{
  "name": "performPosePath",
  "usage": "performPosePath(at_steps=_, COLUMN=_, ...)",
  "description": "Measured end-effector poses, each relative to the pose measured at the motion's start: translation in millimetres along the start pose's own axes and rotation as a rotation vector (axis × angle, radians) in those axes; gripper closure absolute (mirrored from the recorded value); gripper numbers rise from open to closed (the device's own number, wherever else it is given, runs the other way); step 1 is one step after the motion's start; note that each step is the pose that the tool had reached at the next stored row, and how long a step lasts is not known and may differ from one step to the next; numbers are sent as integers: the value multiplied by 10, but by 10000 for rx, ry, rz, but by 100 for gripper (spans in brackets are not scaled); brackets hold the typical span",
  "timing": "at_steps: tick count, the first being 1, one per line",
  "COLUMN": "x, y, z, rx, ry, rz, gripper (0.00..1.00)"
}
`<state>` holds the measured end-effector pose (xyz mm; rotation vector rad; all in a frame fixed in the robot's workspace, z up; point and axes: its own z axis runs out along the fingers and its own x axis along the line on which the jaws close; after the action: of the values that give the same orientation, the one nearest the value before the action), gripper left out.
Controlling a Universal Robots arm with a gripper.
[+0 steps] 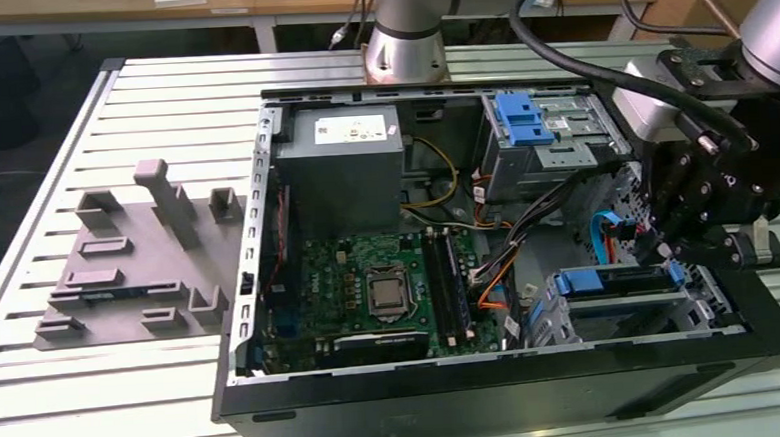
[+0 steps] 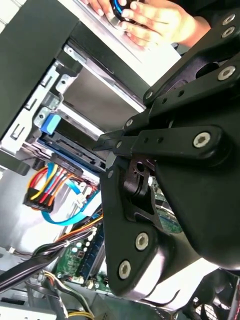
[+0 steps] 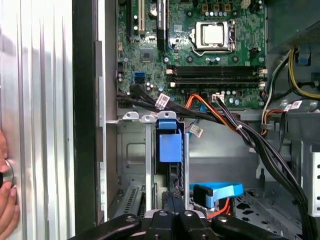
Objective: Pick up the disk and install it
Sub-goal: 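Insert the first disk wire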
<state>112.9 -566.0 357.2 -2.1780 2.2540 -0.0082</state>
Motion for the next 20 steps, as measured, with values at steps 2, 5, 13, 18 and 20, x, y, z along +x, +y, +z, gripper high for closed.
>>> performPosePath(at_steps=2, x=-2, y=-9, z=1, rx=95, ry=-29, rz=9, gripper=89)
performPosePath(at_steps=5, x=-10, y=-16, z=-8, rx=197, ry=-30, rz=23, gripper=89)
performPosePath(at_steps=13, x=-62, y=-28, z=-41, rx=414, ry=-39, rz=66, gripper=89)
performPosePath(at_steps=18, x=-147, y=-30, z=-42, rx=491, ry=-38, rz=120, gripper=89)
performPosePath(at_steps=20, x=-186, y=-28, z=-42, rx=507, ry=-38, rz=162, gripper=89)
